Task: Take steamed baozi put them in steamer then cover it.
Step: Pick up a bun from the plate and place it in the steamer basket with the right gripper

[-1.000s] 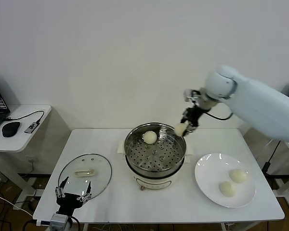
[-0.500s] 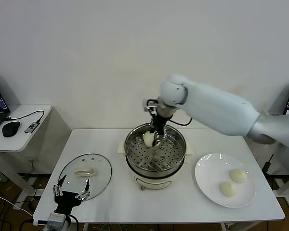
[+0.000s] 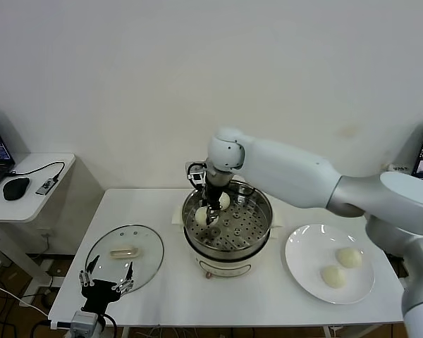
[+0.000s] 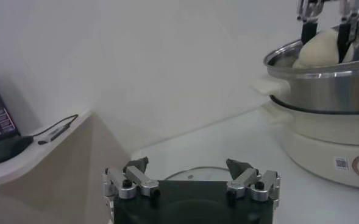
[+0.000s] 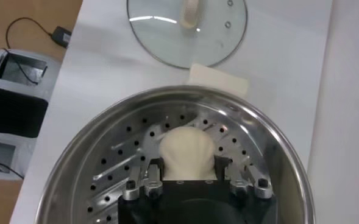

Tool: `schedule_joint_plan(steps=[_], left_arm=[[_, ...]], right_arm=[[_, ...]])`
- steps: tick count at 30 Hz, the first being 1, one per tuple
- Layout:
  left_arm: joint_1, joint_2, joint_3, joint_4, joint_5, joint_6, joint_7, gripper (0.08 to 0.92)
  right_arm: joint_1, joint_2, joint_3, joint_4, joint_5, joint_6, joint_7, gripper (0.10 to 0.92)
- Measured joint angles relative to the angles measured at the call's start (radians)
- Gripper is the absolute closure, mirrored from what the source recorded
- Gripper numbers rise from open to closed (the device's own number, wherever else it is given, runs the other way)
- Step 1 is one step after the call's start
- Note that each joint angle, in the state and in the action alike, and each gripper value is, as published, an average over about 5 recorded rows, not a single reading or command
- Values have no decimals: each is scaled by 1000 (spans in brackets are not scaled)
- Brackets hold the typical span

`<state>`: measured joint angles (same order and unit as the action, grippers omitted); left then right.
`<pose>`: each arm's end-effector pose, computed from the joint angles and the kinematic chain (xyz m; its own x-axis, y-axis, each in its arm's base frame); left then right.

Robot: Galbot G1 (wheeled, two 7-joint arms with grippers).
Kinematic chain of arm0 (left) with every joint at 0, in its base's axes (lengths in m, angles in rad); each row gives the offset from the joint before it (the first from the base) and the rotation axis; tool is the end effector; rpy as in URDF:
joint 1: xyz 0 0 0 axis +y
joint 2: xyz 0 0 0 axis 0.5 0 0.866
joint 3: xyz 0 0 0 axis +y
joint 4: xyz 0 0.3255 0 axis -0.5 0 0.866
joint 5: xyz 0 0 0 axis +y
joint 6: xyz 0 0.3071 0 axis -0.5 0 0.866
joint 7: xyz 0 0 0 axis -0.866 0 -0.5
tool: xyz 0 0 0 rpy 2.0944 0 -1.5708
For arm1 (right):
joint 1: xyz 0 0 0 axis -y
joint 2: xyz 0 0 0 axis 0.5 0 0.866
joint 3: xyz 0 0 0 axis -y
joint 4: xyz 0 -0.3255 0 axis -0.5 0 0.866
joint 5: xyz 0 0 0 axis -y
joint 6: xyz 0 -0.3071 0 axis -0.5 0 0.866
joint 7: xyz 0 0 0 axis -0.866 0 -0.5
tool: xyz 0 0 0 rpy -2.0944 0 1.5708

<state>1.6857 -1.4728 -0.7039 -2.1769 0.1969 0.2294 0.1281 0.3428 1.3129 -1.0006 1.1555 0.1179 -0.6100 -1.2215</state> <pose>0.1127 0.0598 -0.2647 -0.9610 -0.0532 0.2714 0.0443 0.9390 0.3410 0.5002 0.1568 -0.0781 -0.0780 -0.2097 0.9747 -0.9647 -0.2308 -0.1269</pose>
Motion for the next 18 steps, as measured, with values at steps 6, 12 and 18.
schedule_joint_plan(steps=[6,12,18], left_arm=[[-3,0,0,7,0,0,0,177],[-3,-1,2,8,0,0,1,177],[-3,-7,9,10,3,0,1,177]], right_arm=[[-23,13,9,-23,-13,3,11,509],[-36,8,17,-21,-10,4,21,459],[-41,-11,33,-1,-1,3,28,286]])
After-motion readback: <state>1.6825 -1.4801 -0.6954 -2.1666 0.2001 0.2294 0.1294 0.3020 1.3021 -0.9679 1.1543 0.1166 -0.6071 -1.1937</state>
